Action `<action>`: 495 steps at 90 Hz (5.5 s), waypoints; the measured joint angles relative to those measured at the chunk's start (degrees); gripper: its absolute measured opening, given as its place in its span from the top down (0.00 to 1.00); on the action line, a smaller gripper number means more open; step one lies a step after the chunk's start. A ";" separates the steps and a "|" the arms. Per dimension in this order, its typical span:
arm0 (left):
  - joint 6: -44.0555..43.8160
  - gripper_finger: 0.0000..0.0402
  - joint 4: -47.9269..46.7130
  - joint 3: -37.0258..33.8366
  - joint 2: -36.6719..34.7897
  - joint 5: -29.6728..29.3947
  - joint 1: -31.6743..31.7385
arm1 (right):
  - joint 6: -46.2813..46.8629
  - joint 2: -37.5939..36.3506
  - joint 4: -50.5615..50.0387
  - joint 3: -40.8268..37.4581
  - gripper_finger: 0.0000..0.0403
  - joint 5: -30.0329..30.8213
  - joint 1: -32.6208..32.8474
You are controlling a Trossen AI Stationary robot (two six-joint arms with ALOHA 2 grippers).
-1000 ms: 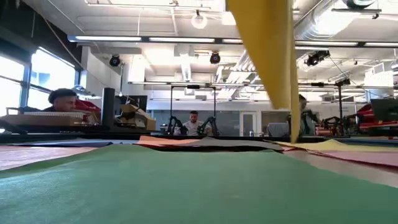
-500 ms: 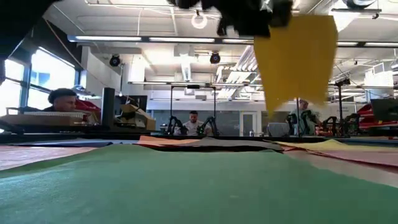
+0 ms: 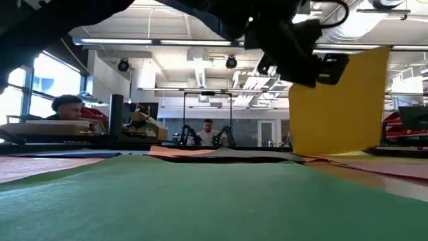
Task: Organize paper
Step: Stack the yellow paper under the colored papers on the right yellow paper
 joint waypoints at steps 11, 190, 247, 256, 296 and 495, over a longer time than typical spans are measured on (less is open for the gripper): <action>-1.33 1.00 -3.07 1.47 1.57 2.27 -0.21 | -0.01 0.00 0.10 0.00 0.73 0.17 -0.03; -8.08 0.78 1.50 1.45 8.78 23.12 0.93 | 0.00 0.02 1.81 0.04 0.73 2.82 -0.50; -6.91 1.00 -0.25 1.70 8.77 -1.35 -4.58 | -0.02 0.04 1.74 0.07 0.73 4.26 -0.50; -7.76 1.00 0.01 1.80 8.77 3.15 -3.41 | -0.02 0.04 1.60 0.07 0.73 4.92 -0.50; -0.03 0.99 4.18 1.80 8.76 19.66 -0.87 | -0.02 0.04 1.60 0.07 0.73 4.87 -0.61; 13.92 0.91 5.71 1.88 12.99 28.48 0.50 | 0.00 0.04 1.84 0.07 0.73 4.76 -0.63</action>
